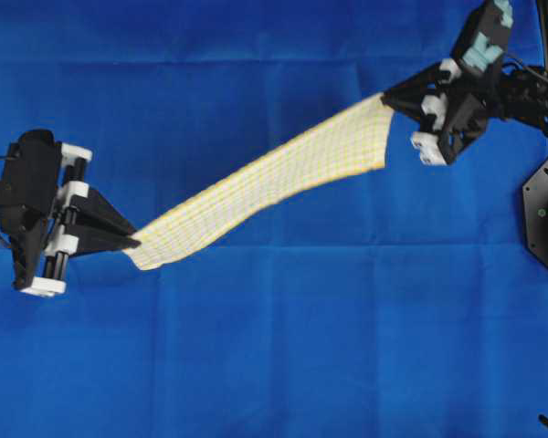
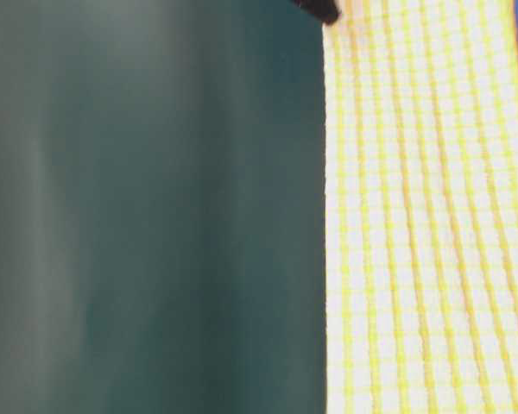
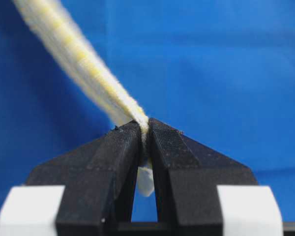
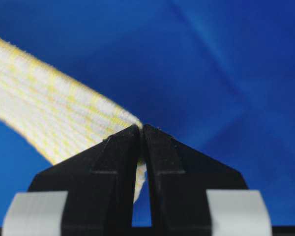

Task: Fold the yellow towel.
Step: 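Lift the strip and rotate it vertical, right gripper up, left down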

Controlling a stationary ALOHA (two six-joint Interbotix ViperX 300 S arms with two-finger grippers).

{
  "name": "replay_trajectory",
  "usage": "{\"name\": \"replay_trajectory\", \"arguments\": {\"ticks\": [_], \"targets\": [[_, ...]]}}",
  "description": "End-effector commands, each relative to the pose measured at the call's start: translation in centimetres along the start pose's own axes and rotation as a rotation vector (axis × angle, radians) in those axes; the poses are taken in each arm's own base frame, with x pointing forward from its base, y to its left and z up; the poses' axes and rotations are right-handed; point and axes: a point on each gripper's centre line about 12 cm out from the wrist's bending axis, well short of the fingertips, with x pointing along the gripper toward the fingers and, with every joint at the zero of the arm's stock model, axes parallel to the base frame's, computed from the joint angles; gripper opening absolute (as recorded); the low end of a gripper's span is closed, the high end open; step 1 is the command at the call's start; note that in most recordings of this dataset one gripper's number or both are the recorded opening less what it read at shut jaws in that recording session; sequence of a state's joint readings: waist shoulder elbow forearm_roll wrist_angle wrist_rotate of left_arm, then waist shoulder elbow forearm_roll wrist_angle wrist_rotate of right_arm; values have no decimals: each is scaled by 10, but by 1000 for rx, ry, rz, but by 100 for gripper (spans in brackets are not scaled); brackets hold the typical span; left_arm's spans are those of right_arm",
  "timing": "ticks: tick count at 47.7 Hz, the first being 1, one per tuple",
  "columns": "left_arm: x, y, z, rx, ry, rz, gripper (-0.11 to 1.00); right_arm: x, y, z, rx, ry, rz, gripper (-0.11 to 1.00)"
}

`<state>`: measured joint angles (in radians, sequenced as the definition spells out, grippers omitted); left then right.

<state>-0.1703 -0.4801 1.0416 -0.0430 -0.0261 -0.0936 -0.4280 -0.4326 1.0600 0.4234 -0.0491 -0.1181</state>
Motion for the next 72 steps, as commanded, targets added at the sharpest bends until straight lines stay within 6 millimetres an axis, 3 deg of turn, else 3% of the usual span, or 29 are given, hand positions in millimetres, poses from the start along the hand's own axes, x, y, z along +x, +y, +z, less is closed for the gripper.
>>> {"name": "replay_trajectory", "arguments": {"ticks": [1,12,23,39,50,72], "targets": [[7,-11,16,14,-47,-33,4,7,-6,20,0,-52,-27,4],[36,-30,36,51,-78,-75,4,31,-19,43,-15,-69,-79,4],[87,-39,66,62,-74,-76,4,50,-23,63,-45,-80,-94,4],[140,-52,111,221,-98,-74,4,60,-26,82,-74,-107,-104,4],[160,-56,126,247,-124,-74,4,61,-29,85,-77,-111,-110,4],[179,-56,131,249,-126,-71,4,51,-30,81,-82,-116,-112,4]]}}
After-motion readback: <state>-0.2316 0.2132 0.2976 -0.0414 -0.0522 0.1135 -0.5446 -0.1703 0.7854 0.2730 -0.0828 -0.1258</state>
